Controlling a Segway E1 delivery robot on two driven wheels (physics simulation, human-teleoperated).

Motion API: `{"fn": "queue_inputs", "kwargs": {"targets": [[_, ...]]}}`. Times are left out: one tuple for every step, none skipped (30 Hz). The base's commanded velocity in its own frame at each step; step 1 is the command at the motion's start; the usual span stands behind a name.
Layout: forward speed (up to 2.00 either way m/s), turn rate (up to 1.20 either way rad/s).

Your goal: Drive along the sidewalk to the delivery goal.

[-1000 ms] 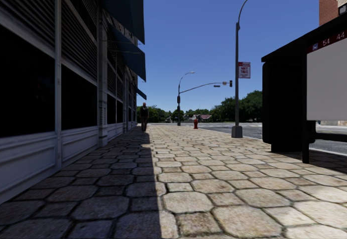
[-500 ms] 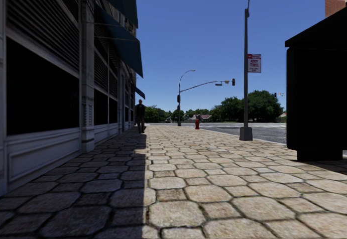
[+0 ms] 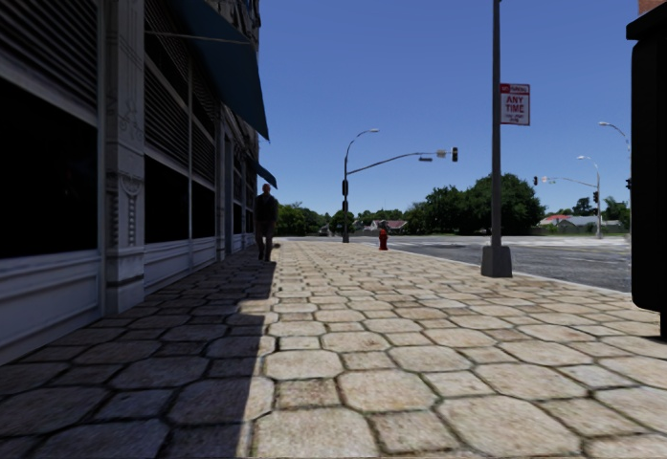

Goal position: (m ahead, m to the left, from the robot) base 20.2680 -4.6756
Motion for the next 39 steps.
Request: {"fn": "queue_inputs", "kwargs": {"targets": [[2.00,0.00],[2.00,0.00],[2.00,0.00],[2.00,0.00],[2.00,0.00],[2.00,0.00],[2.00,0.00],[2.00,0.00],[2.00,0.00],[2.00,0.00],[2.00,0.00],[2.00,0.00],[2.00,0.00],[2.00,0.00],[2.00,0.00],[2.00,0.00],[2.00,0.00],[2.00,0.00],[2.00,0.00],[2.00,0.00],[2.00,0.00],[2.00,0.00],[2.00,0.00],[2.00,0.00],[2.00,0.00],[2.00,0.00],[2.00,0.00],[2.00,0.00],[2.00,0.00],[2.00,0.00],[2.00,0.00],[2.00,0.00],[2.00,0.00],[2.00,0.00],[2.00,0.00],[2.00,0.00],[2.00,0.00],[2.00,0.00],[2.00,0.00]]}}
